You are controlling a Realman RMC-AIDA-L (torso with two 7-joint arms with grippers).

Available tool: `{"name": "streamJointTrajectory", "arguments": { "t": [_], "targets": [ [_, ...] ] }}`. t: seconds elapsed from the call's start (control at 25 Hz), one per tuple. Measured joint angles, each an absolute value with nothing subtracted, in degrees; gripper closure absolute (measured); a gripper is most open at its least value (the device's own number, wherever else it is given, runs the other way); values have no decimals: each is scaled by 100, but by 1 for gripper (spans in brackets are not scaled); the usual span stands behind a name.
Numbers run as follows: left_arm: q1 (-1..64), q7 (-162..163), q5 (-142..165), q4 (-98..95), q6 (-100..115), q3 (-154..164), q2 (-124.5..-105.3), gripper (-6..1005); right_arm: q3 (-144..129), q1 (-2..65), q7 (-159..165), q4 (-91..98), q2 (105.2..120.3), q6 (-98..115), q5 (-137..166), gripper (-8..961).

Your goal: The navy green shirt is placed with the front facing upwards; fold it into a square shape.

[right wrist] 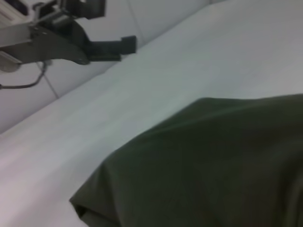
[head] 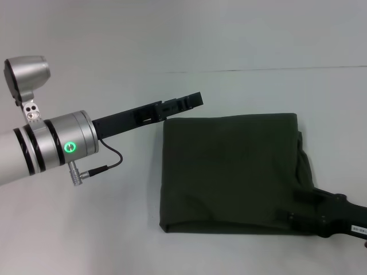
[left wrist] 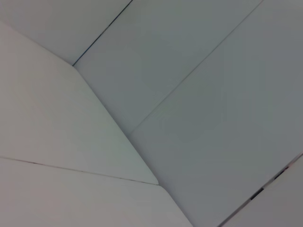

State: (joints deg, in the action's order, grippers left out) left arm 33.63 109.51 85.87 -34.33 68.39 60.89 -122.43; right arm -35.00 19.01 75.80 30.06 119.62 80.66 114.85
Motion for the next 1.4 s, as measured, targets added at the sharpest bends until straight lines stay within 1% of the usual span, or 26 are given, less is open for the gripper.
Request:
{"name": "streamJointTrajectory", "arguments": {
  "t": [0.32,0.48,0.6,0.68,0.72,0.92,1.0,1.2,1.4],
  "targets": [
    [3368,10945,8729,-3420,6818,6064,-12234,78,-2964,1727,7548,2942,11961,7964,11482,30],
    [3374,11211,8975,-3433,6773,6036,-12199,78,-2744,1723,7199,2942,11968,8426,11314,31],
    [3385,11997,9546,-3571,6798,5998,-12114,78,-2565,1746,6994,2955,11962,8880,11079,30],
    [3501,13047,10689,-3764,6982,5801,-12016,79,-2457,1751,6937,2989,11953,9065,10975,30],
    [3501,13047,10689,-3764,6982,5801,-12016,79,-2396,1758,6914,3007,11948,9119,10952,29],
    [3796,14427,12249,-3848,7334,5568,-11881,78,-2251,1810,6860,3029,11926,9187,10934,31],
    [3864,14607,12401,-3820,7361,5567,-11875,78,-2237,1827,6841,3033,11924,9193,10923,31],
    [4035,14670,12442,-3522,7244,5565,-11934,80,-2232,1875,6834,3039,11903,9206,10883,29],
    [4150,14626,12451,-3248,7052,5570,-12038,80,-2232,1938,6837,3041,11882,9211,10873,30]
  ]
}}
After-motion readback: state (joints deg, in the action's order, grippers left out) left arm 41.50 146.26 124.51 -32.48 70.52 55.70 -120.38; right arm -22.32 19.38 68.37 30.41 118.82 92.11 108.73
